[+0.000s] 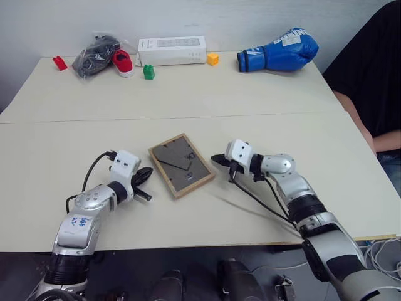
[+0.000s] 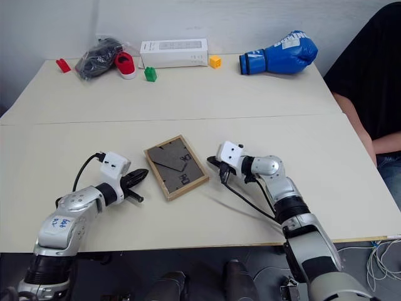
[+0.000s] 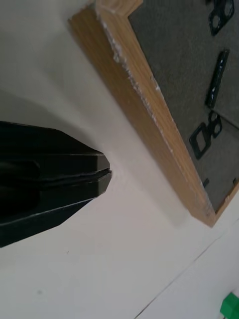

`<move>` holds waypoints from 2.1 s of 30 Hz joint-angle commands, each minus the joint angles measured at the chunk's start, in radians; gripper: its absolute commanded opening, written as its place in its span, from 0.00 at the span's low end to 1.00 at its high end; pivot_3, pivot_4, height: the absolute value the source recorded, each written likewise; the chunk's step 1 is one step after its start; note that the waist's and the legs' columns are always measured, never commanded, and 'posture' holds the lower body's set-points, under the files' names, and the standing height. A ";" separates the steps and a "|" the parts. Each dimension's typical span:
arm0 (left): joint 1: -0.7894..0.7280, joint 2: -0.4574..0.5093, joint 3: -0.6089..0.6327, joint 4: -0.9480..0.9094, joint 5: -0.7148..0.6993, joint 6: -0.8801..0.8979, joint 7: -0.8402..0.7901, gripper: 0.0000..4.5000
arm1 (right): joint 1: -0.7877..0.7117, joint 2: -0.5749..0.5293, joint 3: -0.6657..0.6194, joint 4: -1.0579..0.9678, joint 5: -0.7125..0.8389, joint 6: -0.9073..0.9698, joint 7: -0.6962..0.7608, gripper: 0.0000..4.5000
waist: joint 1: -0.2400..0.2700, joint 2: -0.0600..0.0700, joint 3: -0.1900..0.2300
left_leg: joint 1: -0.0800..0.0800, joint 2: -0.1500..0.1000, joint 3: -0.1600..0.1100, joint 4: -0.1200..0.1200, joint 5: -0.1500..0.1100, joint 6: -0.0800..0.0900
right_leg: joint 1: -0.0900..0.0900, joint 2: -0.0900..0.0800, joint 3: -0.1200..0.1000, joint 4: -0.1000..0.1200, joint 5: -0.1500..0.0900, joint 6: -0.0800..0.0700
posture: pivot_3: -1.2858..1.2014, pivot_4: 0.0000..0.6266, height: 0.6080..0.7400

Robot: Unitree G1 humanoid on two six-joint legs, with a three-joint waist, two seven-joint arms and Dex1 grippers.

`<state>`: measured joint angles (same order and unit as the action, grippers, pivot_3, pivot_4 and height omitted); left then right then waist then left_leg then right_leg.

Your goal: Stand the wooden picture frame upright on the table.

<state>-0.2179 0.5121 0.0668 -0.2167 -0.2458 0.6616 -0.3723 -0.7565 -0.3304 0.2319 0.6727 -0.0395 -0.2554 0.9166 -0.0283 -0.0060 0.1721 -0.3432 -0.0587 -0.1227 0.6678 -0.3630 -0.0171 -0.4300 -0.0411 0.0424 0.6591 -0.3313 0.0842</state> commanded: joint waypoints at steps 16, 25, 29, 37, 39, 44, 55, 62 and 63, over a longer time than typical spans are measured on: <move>0.116 0.035 -0.064 -0.151 -0.046 -0.002 -0.177 0.01 | 0.334 -0.090 0.041 -0.702 0.061 0.370 0.086 0.00 | 0.006 0.000 0.000 | 0.000 0.000 -0.002 0.001 0.000 0.000 | 0.001 -0.001 0.000 0.000 0.000 0.000 | 0.52 0.24 1.00; 0.148 0.114 0.089 -0.155 -0.148 0.117 -0.236 0.01 | 0.360 -0.181 -0.016 -0.671 0.066 0.372 0.068 0.00 | 0.005 0.000 0.000 | 0.001 0.000 -0.001 -0.001 0.000 0.000 | 0.002 -0.001 0.000 -0.001 0.000 0.000 | 0.52 0.24 1.00; 0.012 0.184 0.271 -0.047 -0.418 0.542 -0.311 0.19 | 0.337 -0.232 -0.021 -0.638 0.077 0.337 0.105 0.00 | 0.005 0.000 0.000 | 0.001 0.000 -0.002 -0.001 0.000 0.000 | 0.001 0.000 -0.001 0.000 0.000 0.000 | 0.52 0.24 1.00; -0.310 0.292 0.141 0.337 -0.596 0.953 -0.388 0.71 | 0.237 -0.190 0.034 -0.510 0.045 0.239 0.119 0.00 | 0.000 -0.001 0.000 | 0.001 -0.002 -0.003 0.000 0.000 0.000 | 0.002 -0.001 -0.003 0.000 0.000 0.000 | 0.52 0.24 1.00; -0.342 0.315 0.061 0.385 -0.641 0.953 -0.388 0.84 | 0.220 -0.177 0.046 -0.496 0.040 0.231 0.120 0.00 | -0.004 -0.001 0.000 | 0.001 -0.002 -0.003 0.000 0.001 0.000 | 0.001 -0.001 -0.004 0.001 0.000 0.000 | 0.52 0.24 1.00; -0.418 0.310 -0.071 0.475 -0.780 0.953 -0.302 0.97 | 0.209 -0.132 0.075 -0.518 0.037 0.259 0.112 0.00 | -0.003 -0.001 0.000 | 0.000 -0.001 -0.003 0.000 0.001 -0.001 | -0.002 -0.002 -0.006 0.001 0.000 -0.001 | 0.52 0.24 1.00; -0.397 0.162 0.008 0.509 -0.945 0.953 0.028 0.97 | 0.221 -0.069 0.118 -0.536 0.010 0.274 0.089 0.00 | 0.007 -0.001 0.000 | -0.001 -0.003 -0.005 0.009 0.001 -0.001 | 0.002 -0.004 -0.007 0.004 0.000 0.000 | 0.52 0.24 1.00; -0.378 0.147 0.054 0.510 -1.079 0.953 0.140 0.84 | 0.228 -0.072 0.121 -0.527 0.006 0.261 0.088 0.00 | 0.004 -0.001 0.000 | 0.000 -0.003 -0.005 0.009 0.000 -0.001 | 0.002 -0.004 -0.007 0.004 0.000 0.000 | 0.52 0.24 1.00; -0.374 0.140 0.068 0.511 -1.089 0.953 0.156 0.77 | 0.230 -0.076 0.120 -0.526 0.007 0.258 0.089 0.00 | 0.003 -0.001 0.000 | -0.001 -0.003 -0.005 0.009 0.000 -0.001 | 0.002 -0.004 -0.007 0.004 0.001 0.000 | 0.52 0.24 1.00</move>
<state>-0.6097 0.6695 0.1338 0.2895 -1.2898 1.6027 -0.2409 -0.5361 -0.4088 0.3441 0.1713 -0.0373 0.0183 1.0020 -0.0253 -0.0068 0.1717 -0.3438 -0.0619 -0.1278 0.6768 -0.3626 -0.0177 -0.4285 -0.0446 0.0355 0.6632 -0.3308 0.0840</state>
